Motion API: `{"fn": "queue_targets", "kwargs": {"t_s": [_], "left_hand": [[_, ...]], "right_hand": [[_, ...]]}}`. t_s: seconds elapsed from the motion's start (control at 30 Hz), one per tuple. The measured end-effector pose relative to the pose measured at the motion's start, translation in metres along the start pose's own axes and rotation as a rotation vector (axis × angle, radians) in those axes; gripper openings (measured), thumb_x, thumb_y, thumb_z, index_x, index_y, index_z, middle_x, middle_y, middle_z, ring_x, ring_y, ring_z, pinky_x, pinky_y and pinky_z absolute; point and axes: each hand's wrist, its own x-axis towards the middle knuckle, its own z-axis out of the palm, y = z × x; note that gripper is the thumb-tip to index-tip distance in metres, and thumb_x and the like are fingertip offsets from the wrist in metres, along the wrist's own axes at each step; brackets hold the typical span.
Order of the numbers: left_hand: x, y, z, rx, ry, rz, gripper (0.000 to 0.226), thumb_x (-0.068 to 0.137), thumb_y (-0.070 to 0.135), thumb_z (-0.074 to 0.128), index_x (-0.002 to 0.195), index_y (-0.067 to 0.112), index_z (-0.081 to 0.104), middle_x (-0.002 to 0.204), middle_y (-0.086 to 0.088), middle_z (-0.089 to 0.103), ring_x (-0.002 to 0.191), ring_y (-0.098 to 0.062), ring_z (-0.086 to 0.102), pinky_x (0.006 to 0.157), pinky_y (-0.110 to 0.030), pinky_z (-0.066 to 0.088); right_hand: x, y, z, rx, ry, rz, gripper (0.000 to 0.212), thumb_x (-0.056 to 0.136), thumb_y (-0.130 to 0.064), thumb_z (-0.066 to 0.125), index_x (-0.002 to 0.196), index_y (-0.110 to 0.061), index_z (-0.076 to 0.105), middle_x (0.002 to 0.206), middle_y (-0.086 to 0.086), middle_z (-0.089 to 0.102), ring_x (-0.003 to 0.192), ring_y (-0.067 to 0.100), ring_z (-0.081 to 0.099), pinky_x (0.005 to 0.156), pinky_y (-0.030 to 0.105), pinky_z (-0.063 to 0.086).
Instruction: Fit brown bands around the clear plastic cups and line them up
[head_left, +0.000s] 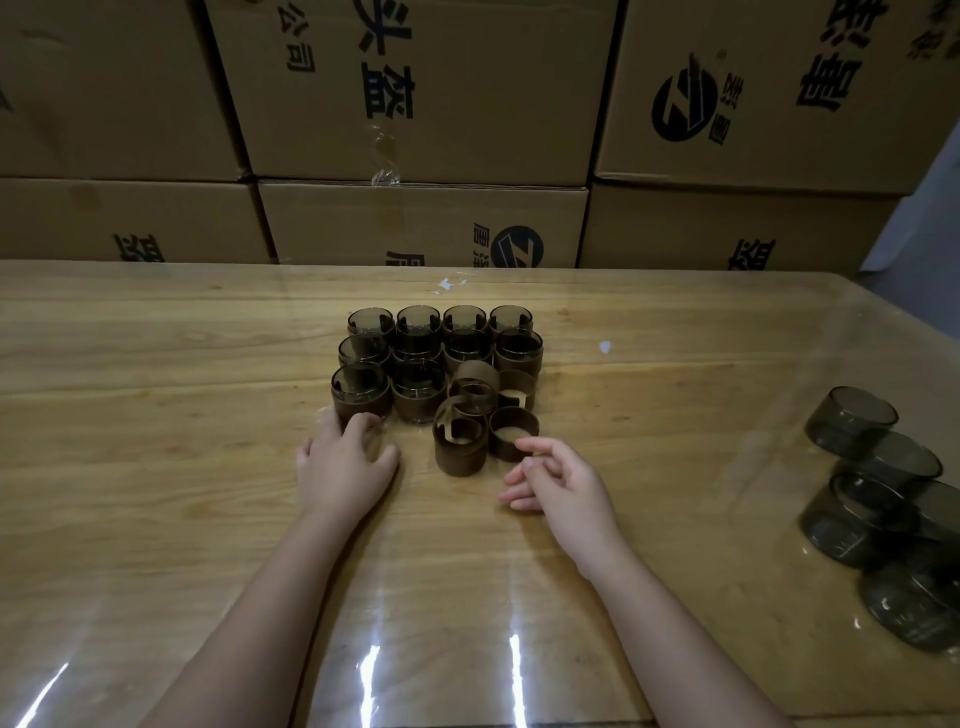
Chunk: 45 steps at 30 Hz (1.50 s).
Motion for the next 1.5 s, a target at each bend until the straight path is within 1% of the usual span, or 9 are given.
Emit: {"fn": "queue_targets", "kwargs": {"t_s": [0.13, 0.23, 0.33, 0.5, 0.67, 0.83, 1.07, 1.33, 1.5], "left_hand": [[-0.014, 0.0, -0.003, -0.02, 0.05, -0.003, 0.026, 0.088, 0.034, 0.059, 0.109, 0.021, 0.065, 0.128, -0.005, 0.053, 0.123, -0.026, 0.046, 0.102, -0.041, 0.031], [-0.029, 0.002, -0.01, -0.224, 0.179, -0.032, 0.01, 0.089, 0.026, 0.061, 0.088, 0.018, 0.066, 0.1, -0.003, 0.056, 0.101, -0.026, 0.055, 0.082, -0.036, 0.042], [-0.046, 0.014, -0.016, -0.434, 0.293, 0.049, 0.023, 0.091, 0.018, 0.061, 0.069, 0.021, 0.053, 0.078, 0.001, 0.05, 0.072, -0.017, 0.053, 0.062, -0.028, 0.036], [-0.089, 0.053, -0.006, -0.67, 0.011, 0.302, 0.038, 0.091, 0.03, 0.058, 0.057, 0.017, 0.046, 0.055, 0.007, 0.043, 0.054, -0.007, 0.042, 0.055, -0.027, 0.034], [-0.093, 0.062, 0.003, -0.376, -0.204, 0.552, 0.033, 0.091, 0.034, 0.056, 0.065, 0.014, 0.056, 0.064, 0.004, 0.056, 0.063, -0.011, 0.052, 0.062, -0.038, 0.045], [-0.093, 0.061, 0.004, -0.275, -0.271, 0.572, 0.032, 0.092, 0.036, 0.056, 0.063, 0.026, 0.048, 0.063, 0.012, 0.051, 0.065, -0.007, 0.048, 0.061, -0.033, 0.044], [-0.092, 0.062, 0.002, -0.287, -0.301, 0.545, 0.03, 0.092, 0.036, 0.056, 0.064, 0.027, 0.051, 0.062, 0.013, 0.05, 0.065, -0.007, 0.05, 0.058, -0.025, 0.039], [-0.092, 0.063, -0.001, -0.294, -0.326, 0.535, 0.029, 0.093, 0.036, 0.055, 0.068, 0.021, 0.057, 0.068, 0.009, 0.057, 0.068, -0.009, 0.053, 0.064, -0.035, 0.046], [-0.091, 0.063, -0.001, -0.305, -0.342, 0.509, 0.022, 0.092, 0.04, 0.056, 0.082, 0.022, 0.063, 0.078, 0.009, 0.061, 0.075, -0.006, 0.054, 0.067, -0.03, 0.047]], "right_hand": [[-0.001, -0.002, -0.001, -0.024, -0.021, 0.008, 0.021, 0.1, -0.009, 0.048, 0.105, -0.024, 0.062, 0.087, 0.006, 0.07, 0.075, 0.015, 0.072, 0.065, 0.02, 0.055], [-0.002, -0.003, -0.001, -0.056, -0.031, 0.004, 0.022, 0.1, -0.009, 0.048, 0.101, -0.026, 0.063, 0.086, 0.005, 0.069, 0.075, 0.015, 0.071, 0.066, 0.02, 0.054], [-0.002, -0.004, -0.002, -0.067, -0.035, -0.004, 0.023, 0.1, -0.009, 0.048, 0.099, -0.027, 0.063, 0.083, 0.003, 0.069, 0.073, 0.014, 0.071, 0.066, 0.022, 0.055], [-0.001, -0.001, -0.009, -0.297, 0.081, -0.049, 0.02, 0.099, -0.019, 0.05, 0.095, -0.034, 0.063, 0.083, -0.011, 0.068, 0.08, 0.007, 0.065, 0.073, 0.021, 0.051], [0.001, -0.012, -0.057, -1.115, 0.497, 0.023, 0.027, 0.098, -0.032, 0.047, 0.12, -0.029, 0.062, 0.118, -0.006, 0.066, 0.119, 0.02, 0.051, 0.114, 0.049, 0.015], [-0.007, -0.026, -0.101, -1.274, 0.663, 0.233, 0.028, 0.095, -0.034, 0.049, 0.113, -0.019, 0.065, 0.116, 0.006, 0.066, 0.126, 0.031, 0.046, 0.112, 0.067, -0.001], [0.002, -0.019, -0.135, -1.382, 0.593, 0.543, 0.04, 0.099, -0.039, 0.041, 0.085, -0.014, 0.068, 0.075, 0.006, 0.065, 0.072, 0.024, 0.06, 0.102, 0.043, 0.029], [0.004, -0.016, -0.12, -1.143, 0.736, 0.178, 0.032, 0.098, -0.025, 0.046, 0.104, -0.001, 0.065, 0.085, 0.024, 0.068, 0.085, 0.04, 0.062, 0.082, 0.044, 0.046], [-0.001, -0.028, -0.08, -0.933, 0.628, -0.181, 0.024, 0.096, -0.017, 0.053, 0.11, -0.006, 0.07, 0.083, 0.022, 0.071, 0.079, 0.04, 0.066, 0.069, 0.039, 0.049]]}}
